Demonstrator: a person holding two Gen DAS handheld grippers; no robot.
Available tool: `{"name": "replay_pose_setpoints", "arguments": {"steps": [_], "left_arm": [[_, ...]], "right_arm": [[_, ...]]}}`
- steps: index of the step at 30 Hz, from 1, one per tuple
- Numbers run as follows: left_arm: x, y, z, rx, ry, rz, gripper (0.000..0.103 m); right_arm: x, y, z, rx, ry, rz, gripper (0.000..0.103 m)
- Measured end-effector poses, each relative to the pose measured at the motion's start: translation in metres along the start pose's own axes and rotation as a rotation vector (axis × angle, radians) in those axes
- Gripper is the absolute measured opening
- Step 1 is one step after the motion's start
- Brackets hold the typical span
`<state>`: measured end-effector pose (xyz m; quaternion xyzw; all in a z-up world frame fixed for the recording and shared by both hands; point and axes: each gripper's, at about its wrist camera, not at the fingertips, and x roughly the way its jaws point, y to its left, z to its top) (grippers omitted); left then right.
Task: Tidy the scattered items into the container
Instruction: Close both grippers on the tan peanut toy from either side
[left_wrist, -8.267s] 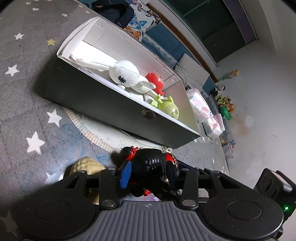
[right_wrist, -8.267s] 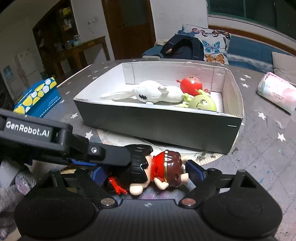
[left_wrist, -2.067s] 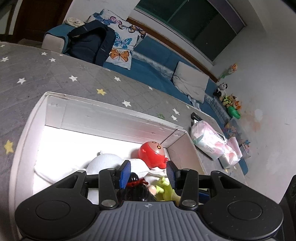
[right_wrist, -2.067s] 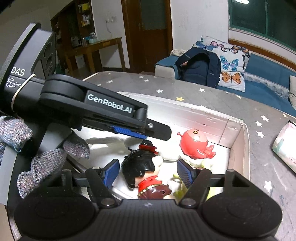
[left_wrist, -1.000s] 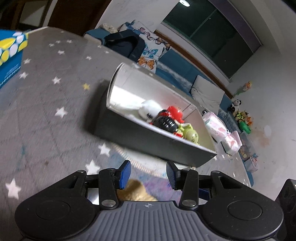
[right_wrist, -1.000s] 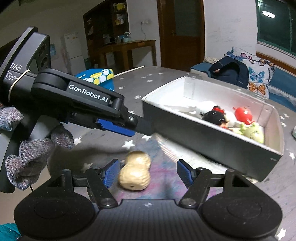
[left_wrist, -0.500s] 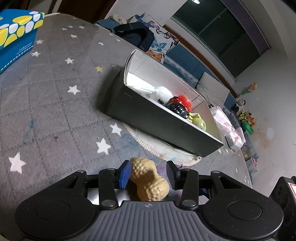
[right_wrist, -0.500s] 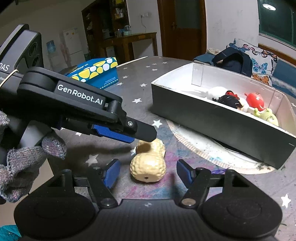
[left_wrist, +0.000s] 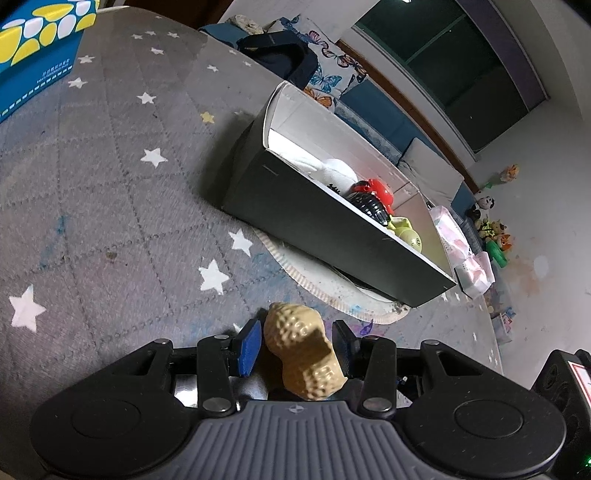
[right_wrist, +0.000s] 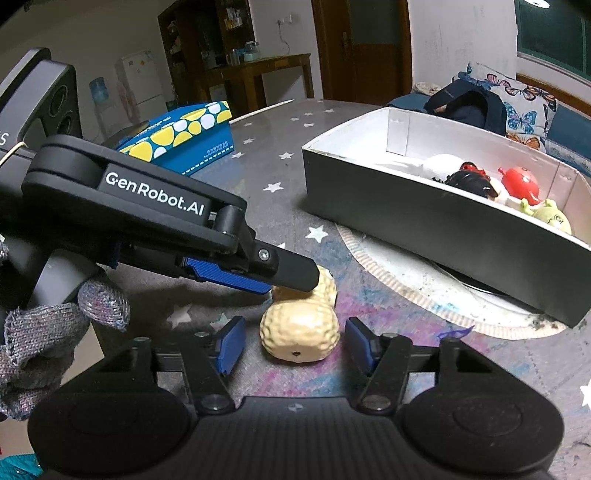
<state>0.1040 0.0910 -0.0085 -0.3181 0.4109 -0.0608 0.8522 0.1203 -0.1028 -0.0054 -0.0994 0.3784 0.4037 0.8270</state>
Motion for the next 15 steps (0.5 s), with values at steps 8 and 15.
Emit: {"name": "replay_pose_setpoints", "arguments": {"steps": [8, 15], "left_arm": [[0.006, 0.0023, -0.0008, 0.002, 0.015, -0.016, 0.04], [0.0021, 0.0029, 0.0002, -0.002, 0.019, -0.035, 0.038]], "right_arm": [[0.0025, -0.0017, -0.0002, 0.01, 0.006, 0.005, 0.046], [-0.0014, -0.0006, -0.0003, 0.006, 0.0, 0.0, 0.045]]}}
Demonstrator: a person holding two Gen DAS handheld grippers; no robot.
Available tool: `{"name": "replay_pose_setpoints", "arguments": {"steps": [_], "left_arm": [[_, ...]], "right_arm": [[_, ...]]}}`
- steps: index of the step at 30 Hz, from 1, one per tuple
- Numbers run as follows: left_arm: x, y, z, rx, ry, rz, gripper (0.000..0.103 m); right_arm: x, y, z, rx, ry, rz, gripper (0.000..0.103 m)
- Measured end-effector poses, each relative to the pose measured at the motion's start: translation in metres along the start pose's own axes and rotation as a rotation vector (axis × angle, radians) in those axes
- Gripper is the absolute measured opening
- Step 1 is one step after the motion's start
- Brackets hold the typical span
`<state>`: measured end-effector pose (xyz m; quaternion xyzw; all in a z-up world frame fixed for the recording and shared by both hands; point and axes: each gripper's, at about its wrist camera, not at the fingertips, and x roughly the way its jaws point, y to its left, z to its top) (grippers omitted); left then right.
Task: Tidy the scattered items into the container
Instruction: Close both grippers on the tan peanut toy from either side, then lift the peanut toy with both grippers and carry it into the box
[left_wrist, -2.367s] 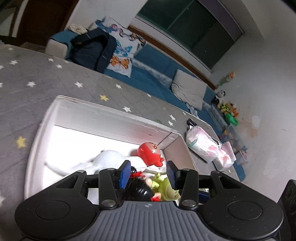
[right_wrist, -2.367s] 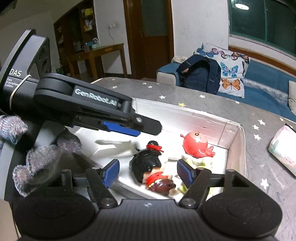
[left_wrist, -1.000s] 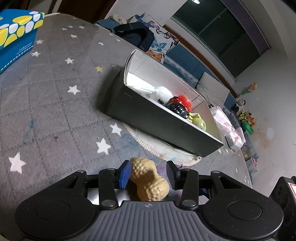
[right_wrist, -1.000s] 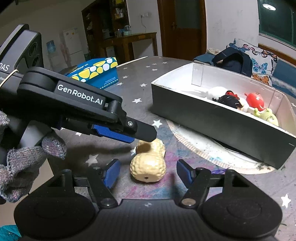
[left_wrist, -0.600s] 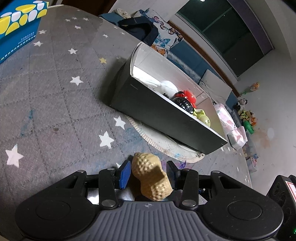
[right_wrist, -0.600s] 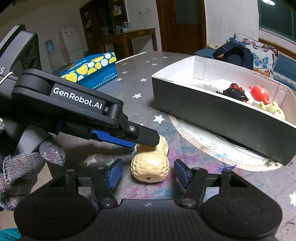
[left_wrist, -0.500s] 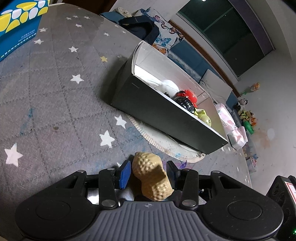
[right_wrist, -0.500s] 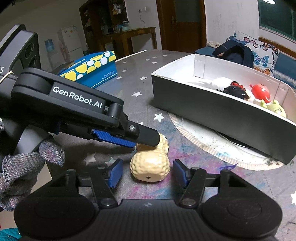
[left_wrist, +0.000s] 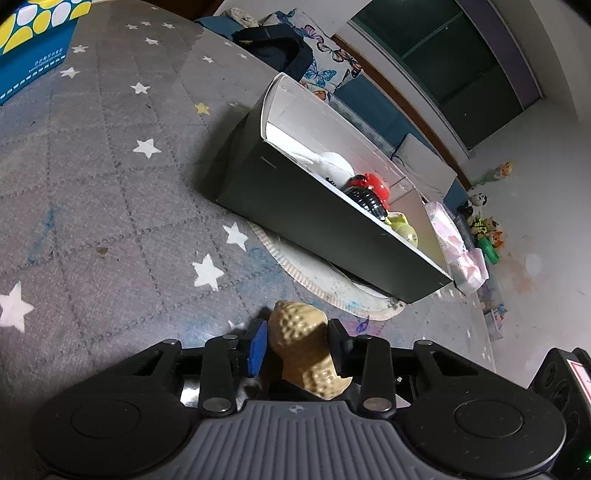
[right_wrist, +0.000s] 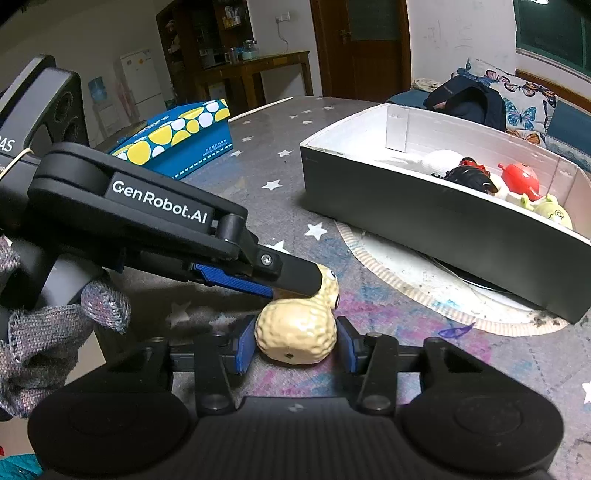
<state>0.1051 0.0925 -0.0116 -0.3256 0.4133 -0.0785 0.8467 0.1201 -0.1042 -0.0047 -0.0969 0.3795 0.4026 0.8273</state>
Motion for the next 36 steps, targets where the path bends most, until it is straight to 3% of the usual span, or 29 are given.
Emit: {"name": "replay_pose_setpoints", "arguments": {"steps": [9, 19, 28, 36], "left_arm": [[-0.021, -0.027, 0.013, 0.031, -0.06, -0.035, 0.038], [-0.015, -0.068, 0.07, 0.096, -0.134, -0.055, 0.037], [0.029, -0.066, 0.123, 0.082, -0.095, -0.028, 0.037], [0.06, -0.052, 0.137, 0.075, -0.04, 0.024, 0.037]], "right_arm": [[-0.029, 0.0, 0.017, -0.02, -0.081, -0.017, 0.045], [-0.043, -0.032, 0.077, 0.013, -0.174, -0.046, 0.045], [-0.006, -0.081, 0.119, 0.093, -0.115, -0.019, 0.045], [0.031, -0.104, 0.128, 0.128, -0.017, 0.01, 0.045]]}}
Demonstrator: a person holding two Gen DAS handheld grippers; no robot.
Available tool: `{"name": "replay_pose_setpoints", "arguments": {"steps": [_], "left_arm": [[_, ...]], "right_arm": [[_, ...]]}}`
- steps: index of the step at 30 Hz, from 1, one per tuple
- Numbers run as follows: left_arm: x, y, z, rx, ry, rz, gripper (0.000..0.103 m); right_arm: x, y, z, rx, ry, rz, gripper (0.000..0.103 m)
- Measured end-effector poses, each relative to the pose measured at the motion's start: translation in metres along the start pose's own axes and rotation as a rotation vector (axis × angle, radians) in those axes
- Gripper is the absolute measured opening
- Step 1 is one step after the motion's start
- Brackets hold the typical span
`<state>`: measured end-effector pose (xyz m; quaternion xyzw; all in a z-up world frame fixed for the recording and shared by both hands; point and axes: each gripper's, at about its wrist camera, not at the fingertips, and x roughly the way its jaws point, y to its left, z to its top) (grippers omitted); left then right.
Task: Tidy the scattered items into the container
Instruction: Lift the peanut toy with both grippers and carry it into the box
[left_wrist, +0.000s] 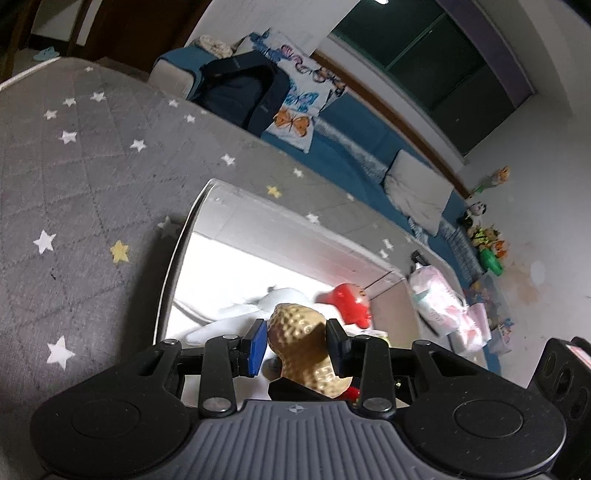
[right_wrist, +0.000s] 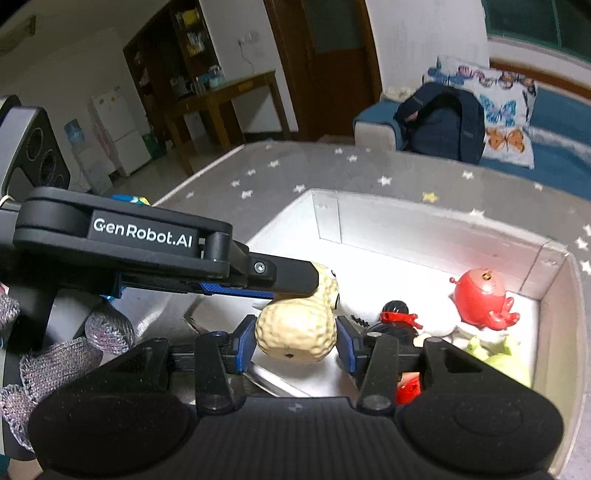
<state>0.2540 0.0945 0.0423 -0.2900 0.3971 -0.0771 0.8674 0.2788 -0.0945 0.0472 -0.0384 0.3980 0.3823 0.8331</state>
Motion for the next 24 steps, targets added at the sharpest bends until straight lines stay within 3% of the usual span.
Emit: {"name": "replay_pose_setpoints", "arguments": {"steps": [9, 24], "left_arm": [[0.015, 0.006, 0.003, 0.031, 0.018, 0.067, 0.037], [0.026, -0.012, -0.004, 0.178, 0.014, 0.164, 0.038]], "right_arm": [[0.031, 0.003, 0.007, -0.034, 0.082, -0.023, 0.045], [0.054, 0.005, 0.012, -0.085, 0.157, -0.056, 0.045]]}}
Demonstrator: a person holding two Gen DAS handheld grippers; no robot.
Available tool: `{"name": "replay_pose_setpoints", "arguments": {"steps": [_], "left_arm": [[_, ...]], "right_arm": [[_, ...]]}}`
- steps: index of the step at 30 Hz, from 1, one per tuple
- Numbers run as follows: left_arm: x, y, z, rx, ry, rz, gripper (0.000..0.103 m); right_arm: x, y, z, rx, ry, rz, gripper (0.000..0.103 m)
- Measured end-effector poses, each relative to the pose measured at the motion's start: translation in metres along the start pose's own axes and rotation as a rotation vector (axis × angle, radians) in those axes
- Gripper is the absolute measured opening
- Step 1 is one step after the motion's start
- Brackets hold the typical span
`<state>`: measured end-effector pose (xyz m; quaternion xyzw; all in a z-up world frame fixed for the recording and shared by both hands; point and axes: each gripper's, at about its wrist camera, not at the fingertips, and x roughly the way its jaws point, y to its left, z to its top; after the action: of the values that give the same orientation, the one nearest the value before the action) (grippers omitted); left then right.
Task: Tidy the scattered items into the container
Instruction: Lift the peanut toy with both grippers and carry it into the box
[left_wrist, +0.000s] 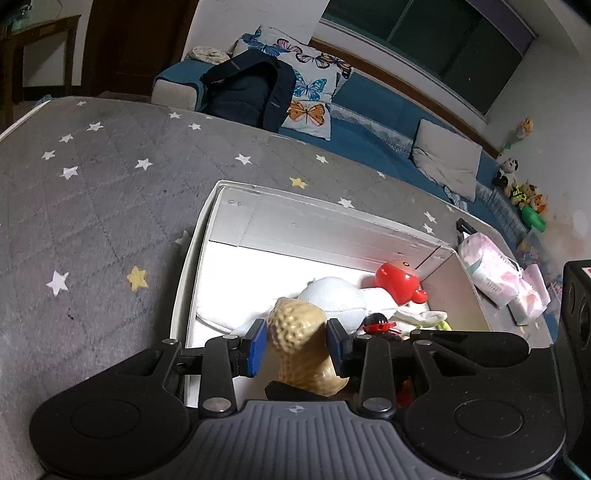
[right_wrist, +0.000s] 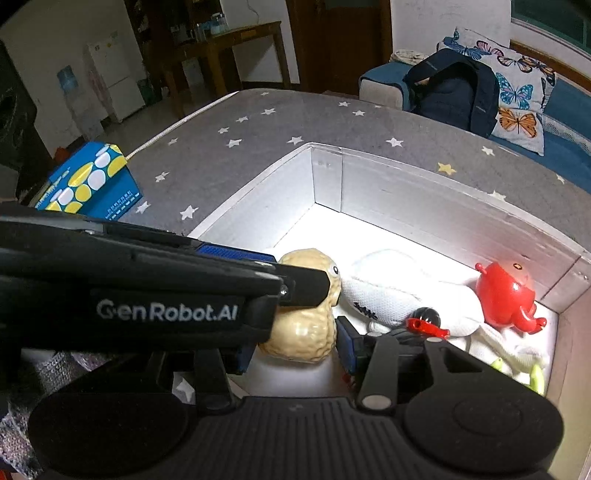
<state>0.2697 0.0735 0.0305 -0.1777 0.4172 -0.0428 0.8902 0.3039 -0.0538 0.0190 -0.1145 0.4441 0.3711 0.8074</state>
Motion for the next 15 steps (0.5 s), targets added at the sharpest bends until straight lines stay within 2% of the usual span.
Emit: {"name": "replay_pose_setpoints", "arguments": {"steps": [15], "left_arm": [[0.0048, -0.0033, 0.0009, 0.049, 0.019, 0.015, 0.038]], "right_arm": [[-0.0004, -0.0004, -0.0004, -0.013, -0.007, 0.007, 0.046]]}}
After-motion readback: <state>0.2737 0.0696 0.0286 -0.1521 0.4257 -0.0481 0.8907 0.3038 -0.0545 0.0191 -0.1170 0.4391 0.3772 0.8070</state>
